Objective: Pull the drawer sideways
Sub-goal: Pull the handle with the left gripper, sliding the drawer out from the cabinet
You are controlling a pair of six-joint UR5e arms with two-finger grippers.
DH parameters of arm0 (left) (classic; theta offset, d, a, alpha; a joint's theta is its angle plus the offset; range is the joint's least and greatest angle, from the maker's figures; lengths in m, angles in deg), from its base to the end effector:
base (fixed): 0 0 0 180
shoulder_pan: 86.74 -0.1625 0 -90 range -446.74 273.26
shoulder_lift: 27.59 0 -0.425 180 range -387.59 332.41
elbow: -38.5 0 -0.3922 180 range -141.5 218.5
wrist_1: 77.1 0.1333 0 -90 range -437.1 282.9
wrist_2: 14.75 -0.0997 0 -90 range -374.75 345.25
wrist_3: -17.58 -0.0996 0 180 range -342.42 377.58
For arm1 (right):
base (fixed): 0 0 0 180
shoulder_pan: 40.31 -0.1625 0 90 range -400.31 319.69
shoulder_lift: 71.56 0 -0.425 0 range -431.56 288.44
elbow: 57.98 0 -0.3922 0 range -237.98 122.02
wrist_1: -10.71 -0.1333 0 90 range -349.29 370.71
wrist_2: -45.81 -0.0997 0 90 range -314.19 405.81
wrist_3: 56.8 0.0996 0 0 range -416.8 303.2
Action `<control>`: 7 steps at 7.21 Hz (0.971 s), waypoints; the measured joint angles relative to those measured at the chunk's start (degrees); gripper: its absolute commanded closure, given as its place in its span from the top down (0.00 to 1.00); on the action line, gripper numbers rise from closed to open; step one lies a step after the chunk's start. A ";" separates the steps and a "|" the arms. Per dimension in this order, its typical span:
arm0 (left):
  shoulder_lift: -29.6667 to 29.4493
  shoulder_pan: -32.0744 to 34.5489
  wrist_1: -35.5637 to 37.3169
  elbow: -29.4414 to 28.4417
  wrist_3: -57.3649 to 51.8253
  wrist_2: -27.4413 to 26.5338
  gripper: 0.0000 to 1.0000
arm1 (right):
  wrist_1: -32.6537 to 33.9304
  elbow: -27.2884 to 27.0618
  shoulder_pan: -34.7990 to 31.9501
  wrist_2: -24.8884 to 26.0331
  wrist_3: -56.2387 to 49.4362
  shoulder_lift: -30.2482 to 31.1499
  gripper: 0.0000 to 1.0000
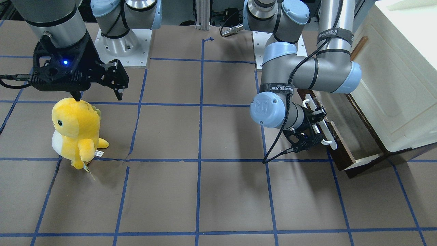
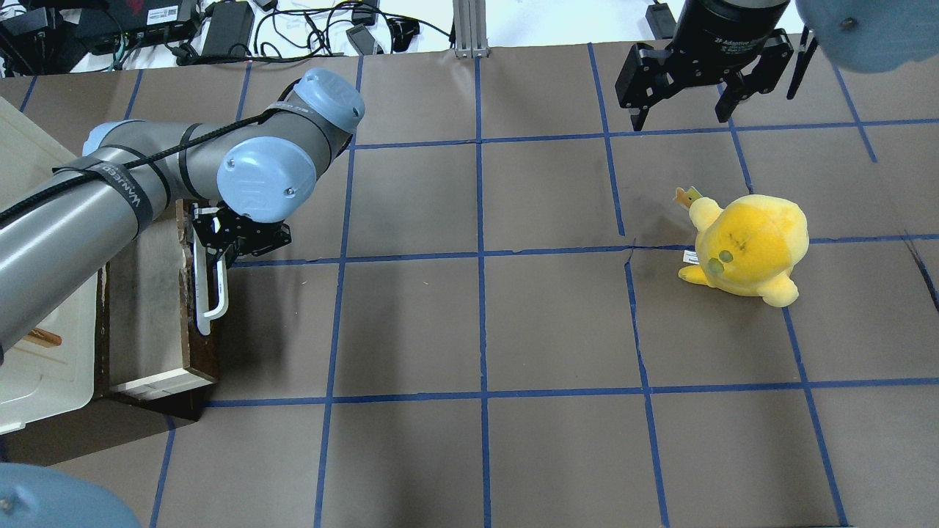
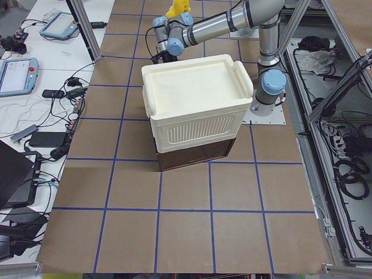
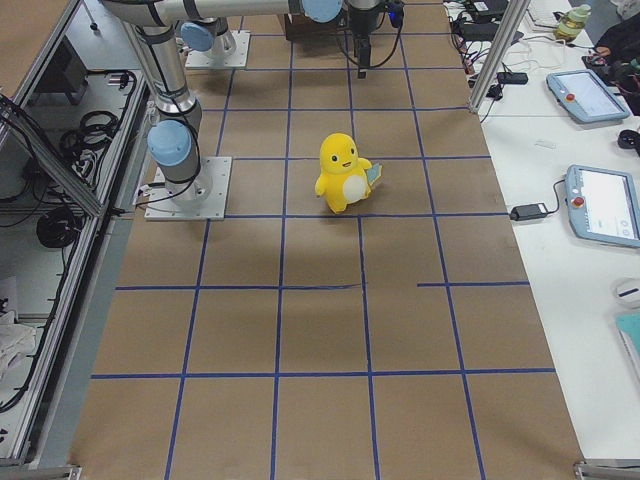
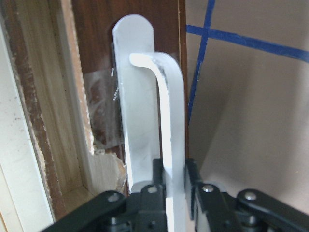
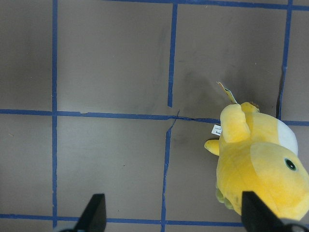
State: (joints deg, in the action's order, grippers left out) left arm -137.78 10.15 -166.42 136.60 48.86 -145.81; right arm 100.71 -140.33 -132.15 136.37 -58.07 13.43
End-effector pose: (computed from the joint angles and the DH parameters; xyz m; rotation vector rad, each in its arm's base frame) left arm -0.1328 -0.5335 0.2628 -0.2797 2.2989 0.2531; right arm 0.1494 -0.5286 0.5090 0.0846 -3.1301 0.0722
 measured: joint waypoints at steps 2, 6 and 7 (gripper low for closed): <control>-0.08 1.09 0.06 -0.32 0.01 1.00 0.05 | 0.00 0.00 0.00 0.04 0.03 0.00 1.00; -0.27 1.88 0.09 -0.80 0.14 2.11 0.05 | 0.00 0.00 0.00 0.00 0.03 0.00 1.00; -0.28 2.11 0.08 -0.81 0.20 2.27 0.06 | 0.00 0.00 0.00 0.00 0.04 0.00 1.00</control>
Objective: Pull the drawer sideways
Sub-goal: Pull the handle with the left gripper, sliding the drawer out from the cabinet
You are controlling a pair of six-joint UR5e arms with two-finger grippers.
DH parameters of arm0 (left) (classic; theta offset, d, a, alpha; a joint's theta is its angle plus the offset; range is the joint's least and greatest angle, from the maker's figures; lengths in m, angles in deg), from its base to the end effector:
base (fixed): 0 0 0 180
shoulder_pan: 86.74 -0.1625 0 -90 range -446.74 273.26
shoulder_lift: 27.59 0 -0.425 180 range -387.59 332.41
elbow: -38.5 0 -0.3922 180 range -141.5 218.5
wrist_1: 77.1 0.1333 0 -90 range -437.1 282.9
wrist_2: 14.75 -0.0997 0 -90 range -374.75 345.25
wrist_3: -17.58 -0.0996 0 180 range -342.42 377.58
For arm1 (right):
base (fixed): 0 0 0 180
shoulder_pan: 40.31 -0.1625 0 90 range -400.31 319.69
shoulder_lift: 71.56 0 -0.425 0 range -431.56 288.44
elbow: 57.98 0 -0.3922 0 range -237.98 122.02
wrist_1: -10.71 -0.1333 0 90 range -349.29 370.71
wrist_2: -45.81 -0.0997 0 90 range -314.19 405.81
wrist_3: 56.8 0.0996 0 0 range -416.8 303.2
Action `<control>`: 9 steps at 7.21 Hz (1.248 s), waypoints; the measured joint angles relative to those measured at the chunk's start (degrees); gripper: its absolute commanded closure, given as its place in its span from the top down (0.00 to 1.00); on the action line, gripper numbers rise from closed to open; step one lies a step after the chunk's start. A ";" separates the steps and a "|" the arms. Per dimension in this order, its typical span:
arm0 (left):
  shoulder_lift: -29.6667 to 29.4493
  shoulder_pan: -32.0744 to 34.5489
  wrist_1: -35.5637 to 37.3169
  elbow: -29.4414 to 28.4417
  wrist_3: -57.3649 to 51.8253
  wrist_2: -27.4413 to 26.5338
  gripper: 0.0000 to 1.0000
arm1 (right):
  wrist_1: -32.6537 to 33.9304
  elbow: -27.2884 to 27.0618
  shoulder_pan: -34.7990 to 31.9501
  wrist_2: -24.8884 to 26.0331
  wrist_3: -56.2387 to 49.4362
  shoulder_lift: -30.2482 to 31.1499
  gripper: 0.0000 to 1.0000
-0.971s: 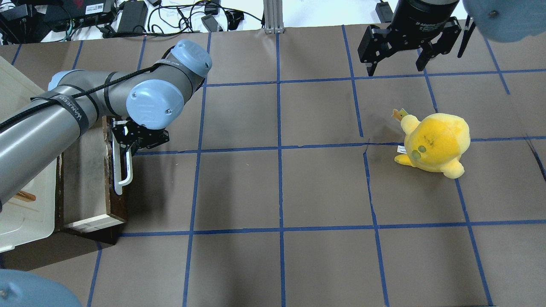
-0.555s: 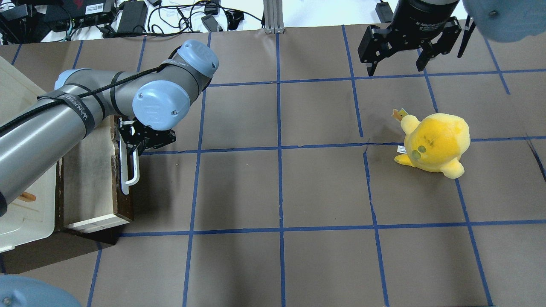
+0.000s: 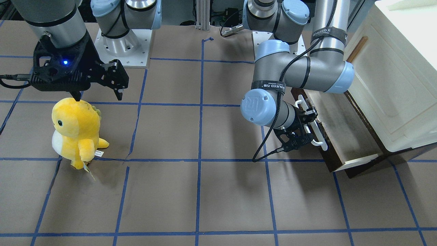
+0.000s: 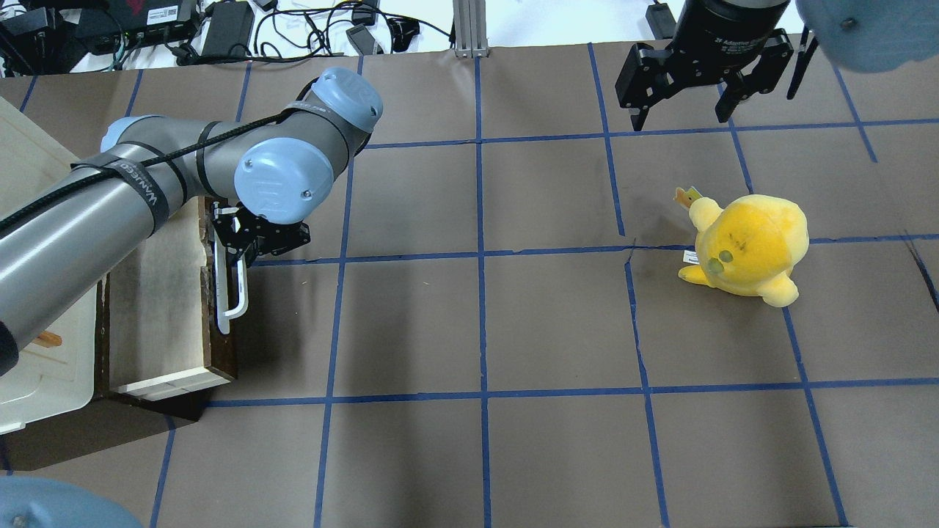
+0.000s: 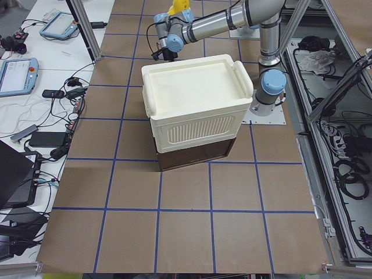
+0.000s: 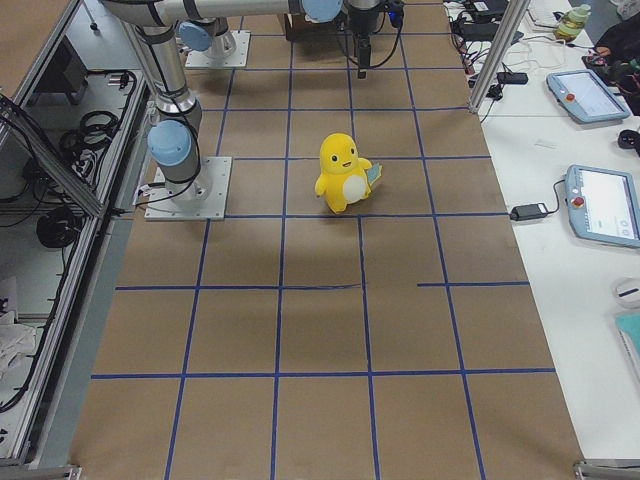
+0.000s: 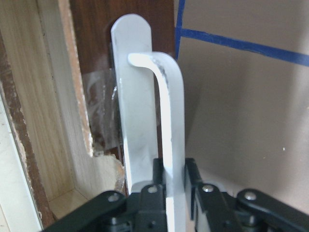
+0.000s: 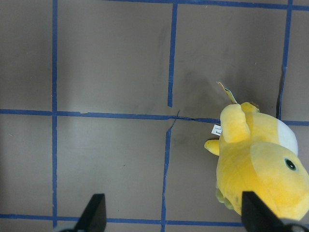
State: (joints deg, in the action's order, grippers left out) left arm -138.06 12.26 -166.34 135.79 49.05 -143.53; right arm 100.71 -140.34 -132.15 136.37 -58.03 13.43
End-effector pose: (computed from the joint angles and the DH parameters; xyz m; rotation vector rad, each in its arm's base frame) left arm -0.1560 -0.5314 0.2635 -0.2623 2.3369 0.2426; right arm 0.1494 -0.5285 0.5090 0.0835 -3.1301 0.0720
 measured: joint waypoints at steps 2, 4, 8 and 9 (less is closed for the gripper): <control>-0.04 0.68 0.03 -0.09 0.48 0.44 0.06 | 0.00 0.00 0.00 -0.01 0.00 0.00 1.00; -0.05 0.97 0.03 -0.19 0.66 0.85 0.06 | 0.00 0.00 0.00 -0.04 0.00 0.00 1.00; -0.02 1.18 -0.47 -1.32 0.66 1.41 0.07 | 0.00 0.00 0.00 0.02 0.00 0.00 1.00; -0.05 1.22 -0.49 -1.37 0.67 1.88 0.07 | 0.00 0.00 0.00 0.02 0.00 0.00 1.00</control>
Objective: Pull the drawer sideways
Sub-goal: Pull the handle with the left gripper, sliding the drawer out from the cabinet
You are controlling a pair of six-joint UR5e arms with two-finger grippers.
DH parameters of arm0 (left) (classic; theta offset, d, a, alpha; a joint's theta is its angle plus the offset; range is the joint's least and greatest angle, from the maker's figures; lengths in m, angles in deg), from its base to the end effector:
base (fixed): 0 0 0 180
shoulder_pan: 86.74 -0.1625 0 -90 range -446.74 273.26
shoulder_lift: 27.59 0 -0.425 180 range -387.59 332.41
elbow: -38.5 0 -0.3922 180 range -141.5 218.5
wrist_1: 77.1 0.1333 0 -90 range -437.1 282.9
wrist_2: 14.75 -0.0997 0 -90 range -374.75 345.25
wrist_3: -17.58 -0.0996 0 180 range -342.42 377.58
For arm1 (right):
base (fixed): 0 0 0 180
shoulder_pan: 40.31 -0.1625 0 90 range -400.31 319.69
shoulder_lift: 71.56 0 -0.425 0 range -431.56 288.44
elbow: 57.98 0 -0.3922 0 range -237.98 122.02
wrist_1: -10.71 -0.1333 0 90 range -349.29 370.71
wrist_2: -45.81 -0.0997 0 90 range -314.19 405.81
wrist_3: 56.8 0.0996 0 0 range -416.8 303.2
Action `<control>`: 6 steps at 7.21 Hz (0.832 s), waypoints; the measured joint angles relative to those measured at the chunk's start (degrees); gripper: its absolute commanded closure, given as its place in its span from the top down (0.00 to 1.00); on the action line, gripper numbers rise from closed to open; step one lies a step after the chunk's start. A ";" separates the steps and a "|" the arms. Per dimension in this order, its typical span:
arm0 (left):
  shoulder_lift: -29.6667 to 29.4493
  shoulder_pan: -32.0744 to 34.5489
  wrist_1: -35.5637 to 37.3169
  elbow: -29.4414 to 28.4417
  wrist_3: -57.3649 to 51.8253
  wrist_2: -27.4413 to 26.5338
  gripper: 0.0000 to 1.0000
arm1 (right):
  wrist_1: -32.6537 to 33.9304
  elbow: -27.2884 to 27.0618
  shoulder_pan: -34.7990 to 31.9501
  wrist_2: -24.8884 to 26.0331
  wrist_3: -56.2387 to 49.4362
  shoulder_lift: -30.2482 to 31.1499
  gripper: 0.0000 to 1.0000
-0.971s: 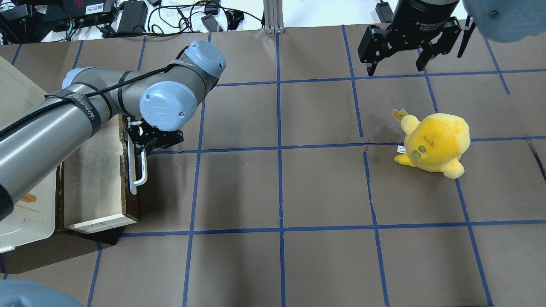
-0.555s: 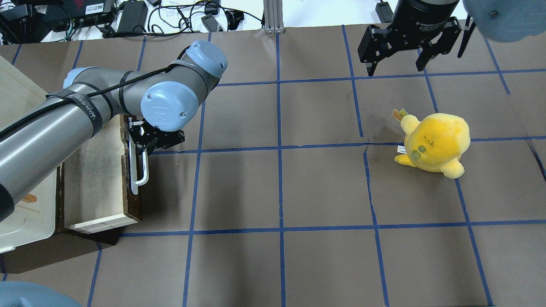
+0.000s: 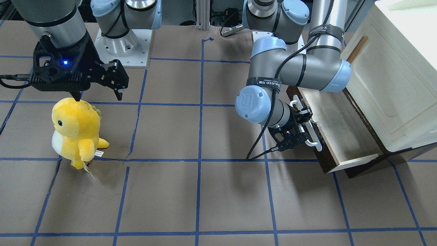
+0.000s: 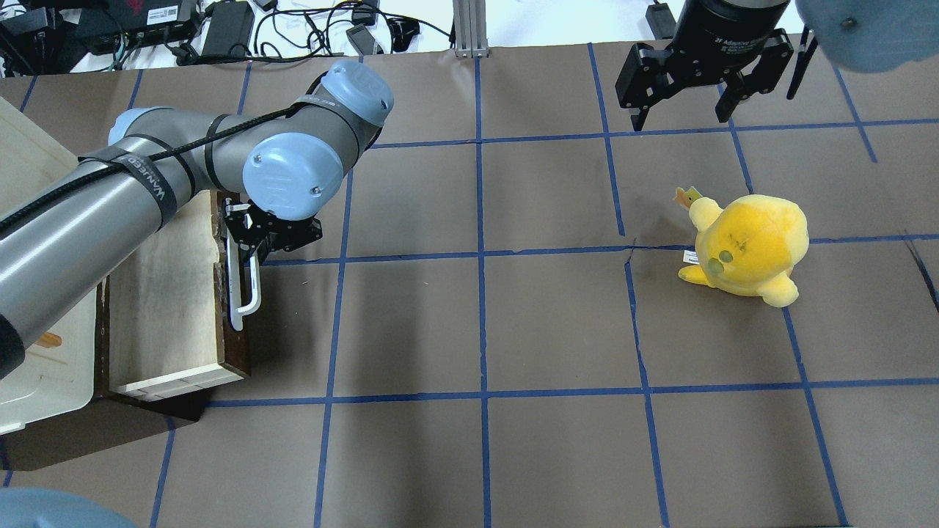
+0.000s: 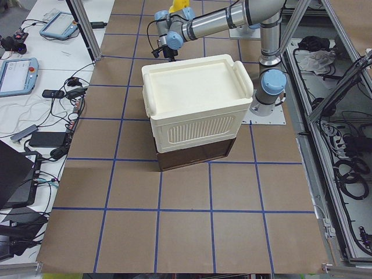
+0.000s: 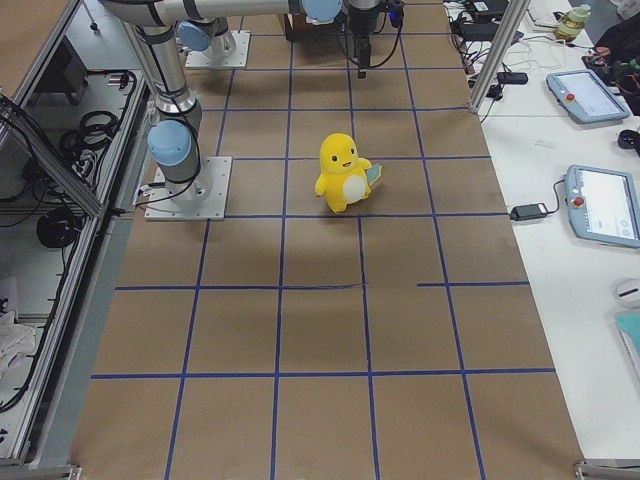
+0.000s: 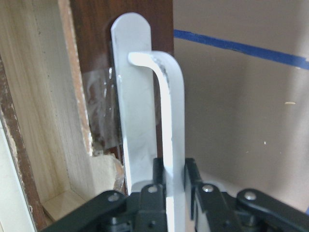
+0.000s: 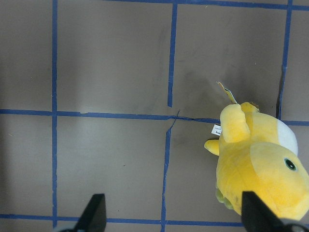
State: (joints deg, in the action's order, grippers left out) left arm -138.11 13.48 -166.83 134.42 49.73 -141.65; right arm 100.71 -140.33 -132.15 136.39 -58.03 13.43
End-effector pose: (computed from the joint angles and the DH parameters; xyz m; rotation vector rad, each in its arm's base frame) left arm -0.1707 -0.5327 0.2704 -0.2711 2.3679 0.2285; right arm 0.1493 -0.5286 0.5090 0.0835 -3.1298 0.0722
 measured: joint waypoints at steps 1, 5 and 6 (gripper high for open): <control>-0.03 0.13 0.01 -0.06 0.02 0.34 0.09 | 0.00 0.00 0.00 -0.01 0.00 0.00 1.00; 0.06 1.10 0.86 -0.19 -0.93 0.85 1.00 | 0.00 0.00 0.00 -0.05 0.00 0.00 1.00; 0.47 1.16 1.40 -0.27 -2.42 1.62 1.00 | 0.00 0.00 0.00 -0.06 0.00 0.00 1.00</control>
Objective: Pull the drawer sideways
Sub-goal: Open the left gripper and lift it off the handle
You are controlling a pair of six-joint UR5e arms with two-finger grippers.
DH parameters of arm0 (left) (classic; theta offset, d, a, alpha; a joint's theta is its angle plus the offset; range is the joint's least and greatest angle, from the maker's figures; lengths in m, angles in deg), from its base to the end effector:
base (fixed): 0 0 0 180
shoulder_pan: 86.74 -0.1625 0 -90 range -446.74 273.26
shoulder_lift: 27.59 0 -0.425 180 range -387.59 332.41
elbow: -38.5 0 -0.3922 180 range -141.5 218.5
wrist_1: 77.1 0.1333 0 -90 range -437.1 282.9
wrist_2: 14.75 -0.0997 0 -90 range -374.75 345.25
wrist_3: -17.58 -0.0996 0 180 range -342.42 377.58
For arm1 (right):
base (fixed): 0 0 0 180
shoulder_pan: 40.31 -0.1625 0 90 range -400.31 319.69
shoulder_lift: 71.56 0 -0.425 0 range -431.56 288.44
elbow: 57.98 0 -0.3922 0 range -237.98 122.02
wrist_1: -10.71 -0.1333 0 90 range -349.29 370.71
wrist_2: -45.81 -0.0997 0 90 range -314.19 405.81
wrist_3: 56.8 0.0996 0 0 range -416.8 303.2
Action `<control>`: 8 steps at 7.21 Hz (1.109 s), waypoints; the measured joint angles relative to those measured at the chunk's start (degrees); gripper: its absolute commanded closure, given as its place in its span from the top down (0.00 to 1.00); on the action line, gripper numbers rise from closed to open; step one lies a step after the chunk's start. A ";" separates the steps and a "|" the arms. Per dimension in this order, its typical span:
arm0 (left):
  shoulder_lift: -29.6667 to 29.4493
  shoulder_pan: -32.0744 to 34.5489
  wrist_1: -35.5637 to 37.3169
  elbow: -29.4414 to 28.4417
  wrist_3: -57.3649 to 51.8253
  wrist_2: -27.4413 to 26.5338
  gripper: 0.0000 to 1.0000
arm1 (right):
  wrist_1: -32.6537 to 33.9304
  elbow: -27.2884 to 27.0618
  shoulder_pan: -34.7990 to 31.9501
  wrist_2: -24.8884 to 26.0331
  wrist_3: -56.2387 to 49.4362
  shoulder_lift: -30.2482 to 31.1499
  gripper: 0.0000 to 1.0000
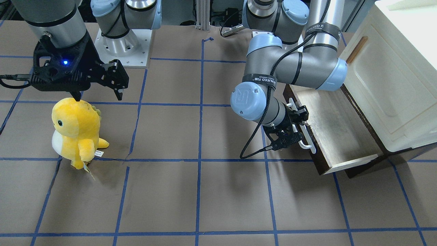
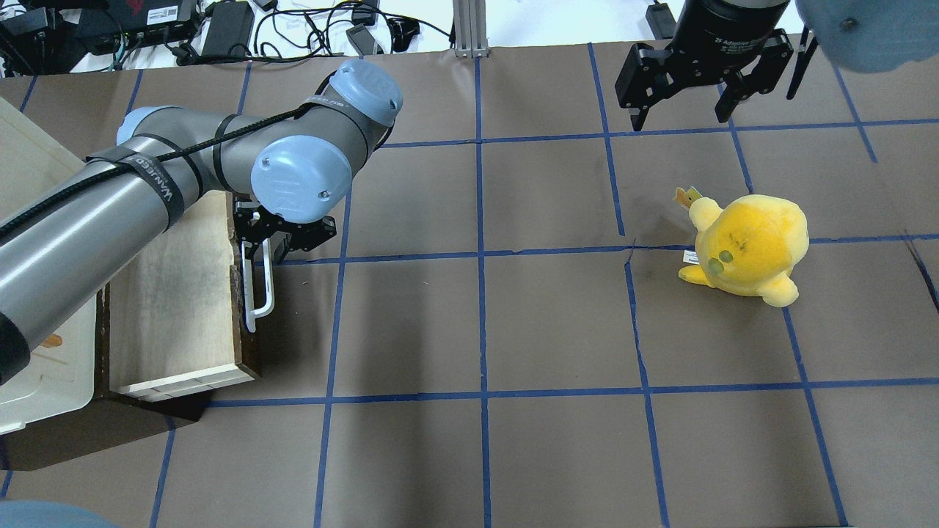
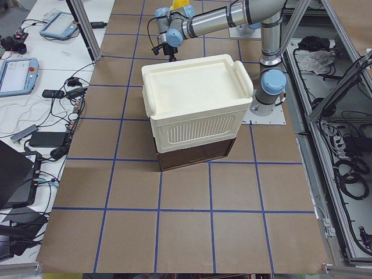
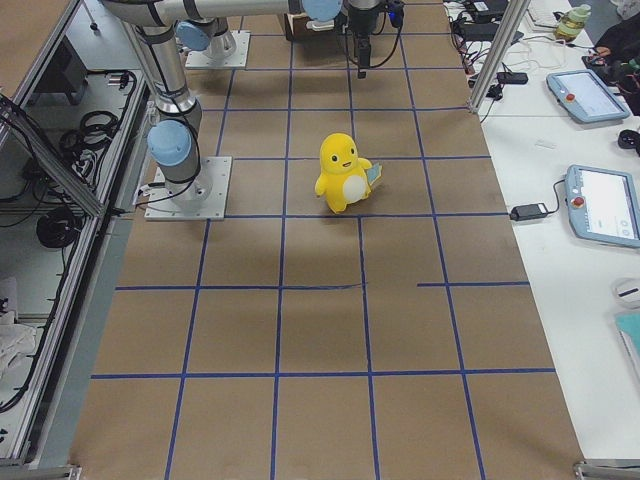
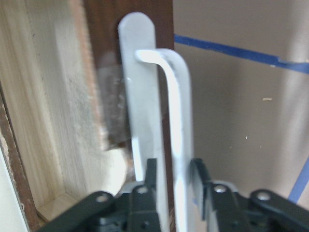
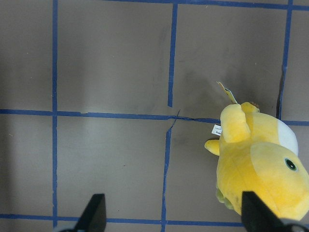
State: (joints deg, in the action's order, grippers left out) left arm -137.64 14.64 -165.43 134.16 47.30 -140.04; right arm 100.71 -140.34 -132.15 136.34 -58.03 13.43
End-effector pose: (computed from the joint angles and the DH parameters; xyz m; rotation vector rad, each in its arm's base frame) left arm -0.1842 -0.5311 0.2767 -0.2236 2.4127 0.2121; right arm 0.1494 -0.5285 0.5090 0.0836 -3.1306 0.0720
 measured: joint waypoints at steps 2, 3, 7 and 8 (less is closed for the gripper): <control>1.06 0.04 3.27 -1.95 -1.84 8.12 1.00 | 0.00 0.00 0.00 0.00 0.00 0.00 1.00; 1.45 0.15 5.28 -4.33 -2.15 15.15 1.00 | 0.00 0.00 0.00 0.00 0.00 0.00 1.00; 6.92 -2.59 6.90 -10.52 -12.22 33.76 1.00 | 0.00 0.00 0.00 0.08 -0.01 0.00 1.00; 8.82 -4.01 6.78 -10.79 -15.88 34.86 1.00 | 0.00 0.00 0.00 0.06 -0.01 0.00 1.00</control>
State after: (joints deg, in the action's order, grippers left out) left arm -128.83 10.63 -158.65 123.36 31.42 -105.18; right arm 100.72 -140.33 -132.15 136.40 -58.03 13.44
